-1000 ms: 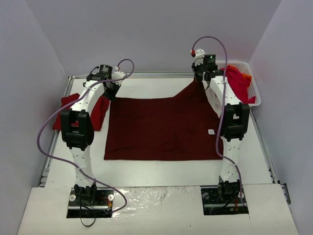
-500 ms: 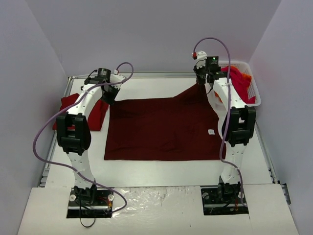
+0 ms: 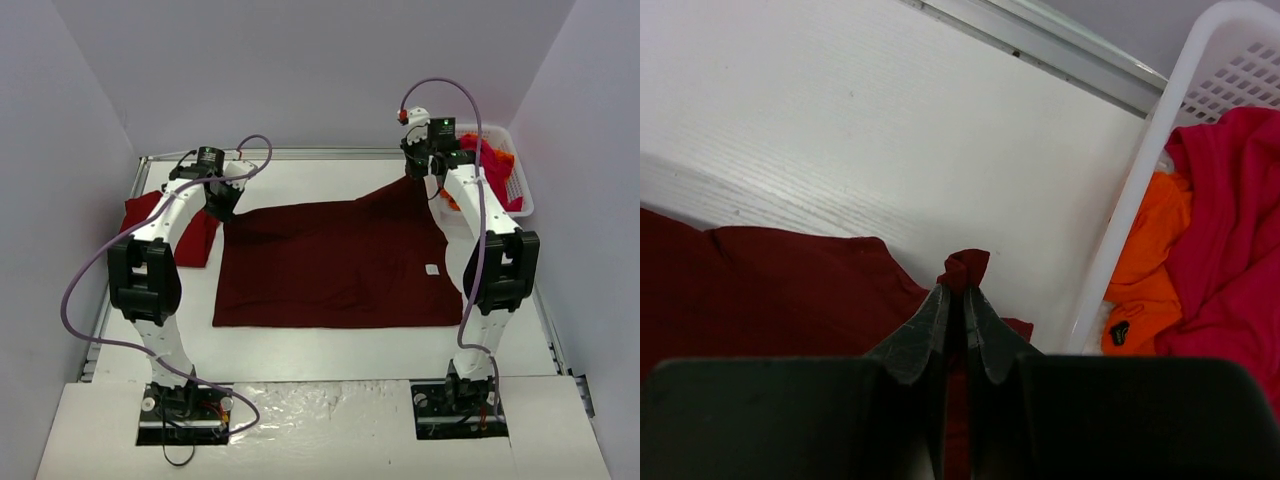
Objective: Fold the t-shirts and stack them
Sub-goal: Grap the side of the flattened tshirt furthest away from the robot with both arms, then fold the other side of the tshirt into a rectangle
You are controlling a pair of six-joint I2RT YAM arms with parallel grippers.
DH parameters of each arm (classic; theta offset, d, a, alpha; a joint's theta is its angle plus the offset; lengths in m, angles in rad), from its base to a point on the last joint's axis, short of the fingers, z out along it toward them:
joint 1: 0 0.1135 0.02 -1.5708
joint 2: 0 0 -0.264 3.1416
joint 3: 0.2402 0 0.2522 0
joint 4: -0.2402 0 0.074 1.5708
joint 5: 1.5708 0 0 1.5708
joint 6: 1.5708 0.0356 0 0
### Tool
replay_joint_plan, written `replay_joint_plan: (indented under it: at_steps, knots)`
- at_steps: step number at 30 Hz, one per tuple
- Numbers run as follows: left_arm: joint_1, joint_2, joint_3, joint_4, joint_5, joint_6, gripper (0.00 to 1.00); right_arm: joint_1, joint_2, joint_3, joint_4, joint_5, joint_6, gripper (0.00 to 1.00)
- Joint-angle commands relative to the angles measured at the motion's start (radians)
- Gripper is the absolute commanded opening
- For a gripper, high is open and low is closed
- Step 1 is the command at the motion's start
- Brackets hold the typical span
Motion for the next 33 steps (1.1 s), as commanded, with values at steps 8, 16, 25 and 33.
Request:
replay_joint_plan:
  at_steps: [8,16,25,33]
  knots:
    - [0.005,-0.112,-0.055,0.023,0.013,0.019,0.02,-0.007,-0.155,-0.135,-0.031,-0.031,-0.005,0.00]
    - [0.002,-0.130,-0.089,0.030,0.017,0.022,0.02,-0.007,-0.224,-0.213,-0.041,-0.042,-0.008,0.00]
    - [-0.002,-0.161,-0.151,0.058,0.021,0.024,0.02,-0.007,-0.296,-0.274,-0.073,-0.037,-0.028,0.00]
    - [-0.006,-0.195,-0.204,0.084,0.022,0.031,0.02,-0.007,-0.331,-0.316,-0.096,-0.048,-0.030,0.00]
